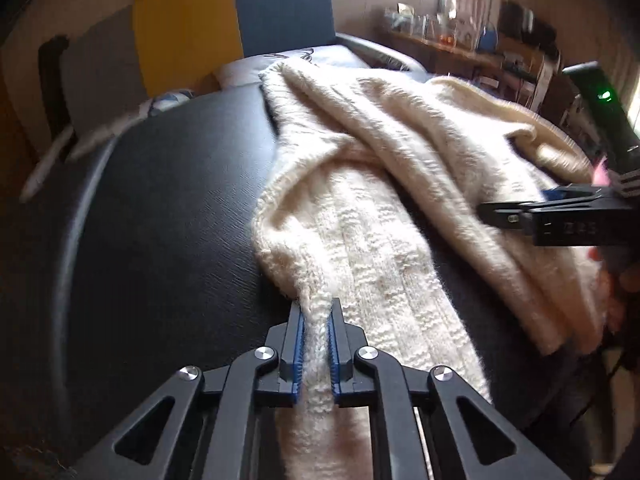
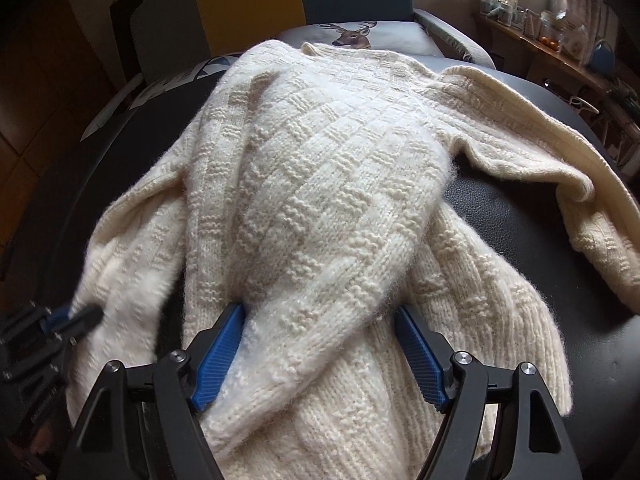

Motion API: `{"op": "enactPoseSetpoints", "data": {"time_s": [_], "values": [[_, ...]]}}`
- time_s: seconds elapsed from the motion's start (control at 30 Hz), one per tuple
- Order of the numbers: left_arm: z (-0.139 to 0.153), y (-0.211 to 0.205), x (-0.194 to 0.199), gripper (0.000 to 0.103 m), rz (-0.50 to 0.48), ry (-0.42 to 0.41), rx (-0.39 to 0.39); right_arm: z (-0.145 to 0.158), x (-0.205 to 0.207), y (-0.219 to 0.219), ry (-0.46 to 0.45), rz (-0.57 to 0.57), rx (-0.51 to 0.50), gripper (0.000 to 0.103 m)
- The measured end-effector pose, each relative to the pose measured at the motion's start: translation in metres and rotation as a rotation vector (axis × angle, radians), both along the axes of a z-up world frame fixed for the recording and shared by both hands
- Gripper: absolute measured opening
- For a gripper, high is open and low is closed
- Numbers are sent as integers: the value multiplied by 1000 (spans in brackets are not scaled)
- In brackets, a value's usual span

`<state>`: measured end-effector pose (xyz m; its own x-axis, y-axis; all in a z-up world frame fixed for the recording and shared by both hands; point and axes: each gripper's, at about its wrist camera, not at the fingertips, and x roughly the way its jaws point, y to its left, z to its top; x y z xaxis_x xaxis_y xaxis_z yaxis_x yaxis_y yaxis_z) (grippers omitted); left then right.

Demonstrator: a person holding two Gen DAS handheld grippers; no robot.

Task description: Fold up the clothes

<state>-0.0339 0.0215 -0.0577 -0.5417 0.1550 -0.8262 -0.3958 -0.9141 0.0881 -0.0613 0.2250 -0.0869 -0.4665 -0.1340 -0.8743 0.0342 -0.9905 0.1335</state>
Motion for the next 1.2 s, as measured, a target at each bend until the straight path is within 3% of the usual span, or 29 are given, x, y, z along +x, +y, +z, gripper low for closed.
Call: {"op": "enactPoseSetpoints", "data": {"time_s": [0.13,0.43,0.6,0.7,0.77,0.93,1.03,1.13,1.2], "values": [[33,-5,-23,9,-20,122,-163,-2,-3,2,-1,-2,1,78],[64,-45,-98,9,-46,269,-516,-2,-1,7,-6,-2,-32,78],[53,-47,-112,9,-50,349,-673,4,2,13,-20,-27,-151,78],[32,-47,-112,9,-46,419,-802,13,5,15,-1,-44,-190,78],[11,-49,-111,9,-45,397,-843,21,9,16,17,-36,-178,78],[-22,-60,-91,15,-33,256,-664,31,18,9,33,43,-112,78],[-17,-71,-71,24,-31,189,-462,27,20,1,28,74,-38,78],[-3,-83,-54,25,-28,146,-278,17,17,-9,10,86,14,78],[15,-102,-44,25,-15,116,-102,12,14,-11,5,92,-1,57]]}}
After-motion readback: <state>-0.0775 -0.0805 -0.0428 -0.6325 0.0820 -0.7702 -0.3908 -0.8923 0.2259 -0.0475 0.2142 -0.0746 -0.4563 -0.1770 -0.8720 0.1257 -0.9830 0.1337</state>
